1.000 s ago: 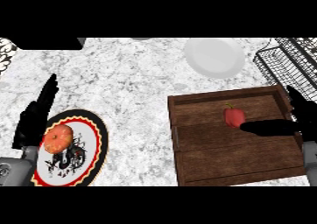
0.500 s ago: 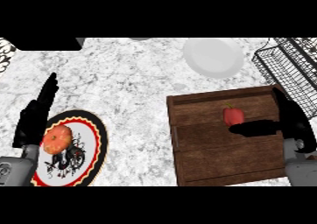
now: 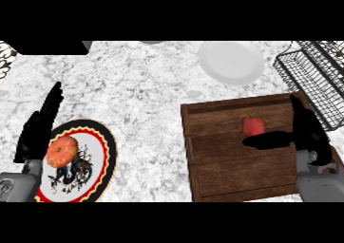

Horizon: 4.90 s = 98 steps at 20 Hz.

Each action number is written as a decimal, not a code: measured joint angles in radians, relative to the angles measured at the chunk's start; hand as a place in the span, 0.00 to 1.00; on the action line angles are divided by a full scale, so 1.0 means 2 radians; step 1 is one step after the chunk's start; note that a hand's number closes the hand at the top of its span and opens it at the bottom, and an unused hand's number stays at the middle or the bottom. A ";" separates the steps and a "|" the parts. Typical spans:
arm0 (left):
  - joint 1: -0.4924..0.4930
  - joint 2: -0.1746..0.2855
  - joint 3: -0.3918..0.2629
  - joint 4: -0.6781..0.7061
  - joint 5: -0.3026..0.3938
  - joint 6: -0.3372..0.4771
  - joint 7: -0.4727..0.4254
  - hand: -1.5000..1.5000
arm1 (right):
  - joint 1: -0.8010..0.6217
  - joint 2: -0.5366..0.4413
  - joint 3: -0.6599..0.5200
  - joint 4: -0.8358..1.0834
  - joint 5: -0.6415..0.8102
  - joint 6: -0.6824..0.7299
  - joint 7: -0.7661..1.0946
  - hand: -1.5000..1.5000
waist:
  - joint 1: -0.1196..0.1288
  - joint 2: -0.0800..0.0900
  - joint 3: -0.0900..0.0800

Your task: Pick the bell pepper from the tray and place it in the tiered basket

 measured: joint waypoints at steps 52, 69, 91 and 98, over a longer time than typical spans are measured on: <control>-0.010 -0.053 0.040 -0.016 -0.055 -0.058 0.000 0.50 | -0.176 0.090 -0.138 0.267 0.118 -0.015 -0.062 1.00 | 0.034 0.015 -0.001; -0.054 -0.065 0.016 -0.013 -0.064 -0.068 0.010 0.50 | -0.406 -0.056 -0.200 0.439 0.434 -0.119 -0.028 1.00 | 0.077 0.028 -0.003; -0.049 -0.065 0.033 0.005 -0.066 -0.060 0.007 0.50 | -0.544 -0.125 -0.263 0.678 0.604 -0.088 -0.015 1.00 | 0.050 0.020 0.000; -0.038 -0.060 0.043 0.005 -0.062 -0.062 0.004 0.50 | -0.543 -0.154 -0.265 0.725 0.637 -0.053 -0.011 1.00 | 0.038 0.015 0.000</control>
